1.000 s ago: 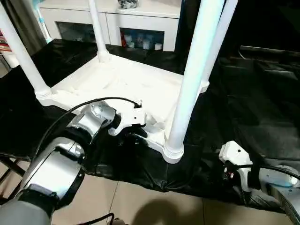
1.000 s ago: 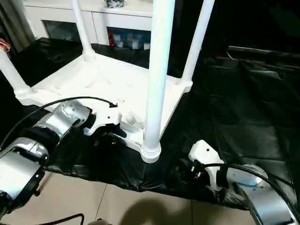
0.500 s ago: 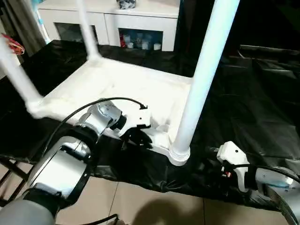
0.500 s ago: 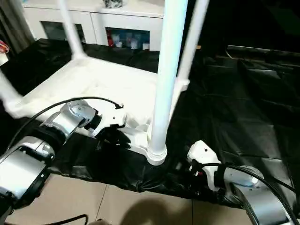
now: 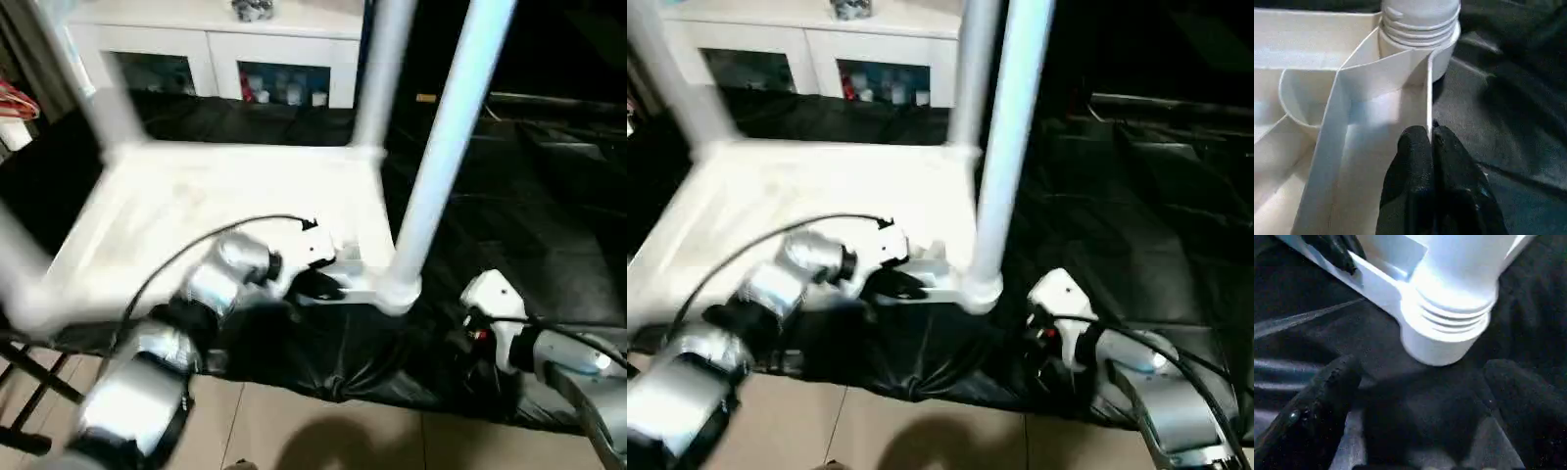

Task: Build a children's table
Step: Rotate leg to tighten

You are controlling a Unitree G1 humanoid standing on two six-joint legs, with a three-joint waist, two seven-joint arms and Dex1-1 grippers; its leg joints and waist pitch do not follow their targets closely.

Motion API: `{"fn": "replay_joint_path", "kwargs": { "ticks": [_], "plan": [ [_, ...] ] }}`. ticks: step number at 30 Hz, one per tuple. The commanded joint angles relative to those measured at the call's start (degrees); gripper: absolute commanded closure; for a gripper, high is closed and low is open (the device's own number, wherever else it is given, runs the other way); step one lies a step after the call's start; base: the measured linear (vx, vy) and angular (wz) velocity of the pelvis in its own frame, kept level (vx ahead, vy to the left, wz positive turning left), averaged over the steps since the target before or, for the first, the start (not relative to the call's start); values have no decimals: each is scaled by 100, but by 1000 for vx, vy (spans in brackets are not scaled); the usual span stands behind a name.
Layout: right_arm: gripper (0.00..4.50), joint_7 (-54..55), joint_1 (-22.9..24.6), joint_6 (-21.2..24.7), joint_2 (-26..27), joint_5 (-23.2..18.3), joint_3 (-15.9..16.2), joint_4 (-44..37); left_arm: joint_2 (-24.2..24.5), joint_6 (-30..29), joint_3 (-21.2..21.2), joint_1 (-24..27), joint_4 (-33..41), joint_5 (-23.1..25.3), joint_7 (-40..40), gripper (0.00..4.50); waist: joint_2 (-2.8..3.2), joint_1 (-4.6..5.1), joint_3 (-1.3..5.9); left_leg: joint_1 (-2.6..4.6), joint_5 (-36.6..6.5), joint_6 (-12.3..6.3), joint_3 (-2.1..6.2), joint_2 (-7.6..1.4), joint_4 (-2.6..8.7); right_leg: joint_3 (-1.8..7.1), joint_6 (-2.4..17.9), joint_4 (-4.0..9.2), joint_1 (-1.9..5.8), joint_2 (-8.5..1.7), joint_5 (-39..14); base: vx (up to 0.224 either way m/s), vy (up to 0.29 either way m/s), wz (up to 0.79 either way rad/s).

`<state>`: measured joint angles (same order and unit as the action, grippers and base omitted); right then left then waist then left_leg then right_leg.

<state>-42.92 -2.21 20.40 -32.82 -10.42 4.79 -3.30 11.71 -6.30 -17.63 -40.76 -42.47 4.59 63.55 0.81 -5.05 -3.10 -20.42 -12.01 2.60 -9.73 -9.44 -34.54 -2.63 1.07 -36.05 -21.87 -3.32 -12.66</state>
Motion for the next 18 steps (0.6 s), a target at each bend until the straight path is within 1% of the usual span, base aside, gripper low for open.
{"fn": "replay_joint_path", "kwargs": {
  "ticks": [1,2,3,4,5,6,7,9,10,11,12,13,14,15,16,17,18],
  "plan": [
    [0,50,-93,-88,56,-43,-99,65,76,109,-67,189,69,92,-31,449,-77,-41,350,-20,-383,-697,137,-377,350,282,1521,445,314,-554,-30,0,0,0],
    [0,72,-126,-105,101,-60,-114,97,87,180,-88,216,63,118,-42,449,-72,-43,347,-9,-440,-678,136,-379,352,282,1508,456,304,-555,-129,0,0,0],
    [0,77,-167,-135,142,-78,-115,132,106,199,-121,267,133,146,-69,449,-83,-36,337,-9,-534,-619,135,-380,367,285,1476,470,303,-556,-303,0,0,0],
    [0,77,-167,-135,142,-78,-115,132,106,199,-121,267,133,146,-69,449,-72,-33,326,-1,-617,-559,139,-390,382,285,1463,481,294,-558,-441,0,0,0],
    [0,116,-308,-165,241,-41,-57,228,188,222,-211,388,344,248,-105,449,-74,-35,329,10,-652,-528,142,-396,386,284,1459,478,292,-559,-492,0,0,0],
    [0,116,-308,-165,241,-41,-57,228,188,222,-211,388,344,248,-105,449,-74,-14,330,-16,-624,-490,147,-395,395,290,1438,470,310,-566,-482,0,0,0],
    [0,167,-418,-242,310,5,-17,315,243,275,-265,429,412,287,-81,449,-66,-18,334,6,-636,-463,142,-396,393,294,1420,471,285,-567,-494,0,0,0],
    [0,308,-600,-323,415,100,13,495,316,391,-331,471,474,327,-39,449,-67,-18,331,8,-609,-431,133,-390,390,301,1409,470,286,-566,-450,0,0,0],
    [0,397,-753,-368,490,156,19,668,362,497,-368,483,480,360,-20,449,-78,-2,339,-12,-529,-409,138,-377,395,297,1416,448,294,-565,-372,0,0,0],
    [0,368,-856,-385,534,144,35,780,392,579,-386,482,463,375,9,449,-72,-5,344,-13,-508,-399,137,-371,394,292,1408,444,299,-557,-348,0,0,0],
    [0,245,-1028,-462,575,157,124,990,426,669,-401,471,421,376,77,449,-106,-5,348,-1,-505,-413,128,-369,383,295,1423,440,295,-566,-322,0,0,0],
    [0,211,-1057,-481,577,162,147,1025,428,694,-400,470,420,361,110,449,-135,-22,350,8,-459,-441,111,-376,378,302,1424,441,291,-561,-229,0,0,0],
    [0,159,-1103,-512,582,171,184,1080,432,734,-398,469,419,337,162,449,-112,-32,348,8,-430,-451,117,-381,373,304,1441,420,286,-571,-177,0,0,0],
    [0,101,-1163,-557,593,181,223,1154,436,784,-394,474,435,298,234,449,-100,-27,356,-4,-377,-460,120,-379,377,298,1449,403,300,-567,-97,0,0,0],
    [0,2,-1348,-608,673,158,263,1376,460,790,-392,477,483,234,369,449,-154,-19,358,-5,-364,-508,110,-374,372,291,1476,391,296,-568,-14,0,0,0],
    [0,-49,-1424,-634,698,150,279,1473,468,800,-388,478,506,198,430,449,-144,-14,350,-14,-374,-513,112,-376,381,287,1476,394,294,-574,-69,0,0,0],
    [0,-71,-1477,-671,709,164,294,1554,470,799,-385,478,523,178,456,449,-141,-24,354,-4,-358,-513,104,-380,374,291,1471,403,293,-577,-106,0,0,0]
  ]
}}
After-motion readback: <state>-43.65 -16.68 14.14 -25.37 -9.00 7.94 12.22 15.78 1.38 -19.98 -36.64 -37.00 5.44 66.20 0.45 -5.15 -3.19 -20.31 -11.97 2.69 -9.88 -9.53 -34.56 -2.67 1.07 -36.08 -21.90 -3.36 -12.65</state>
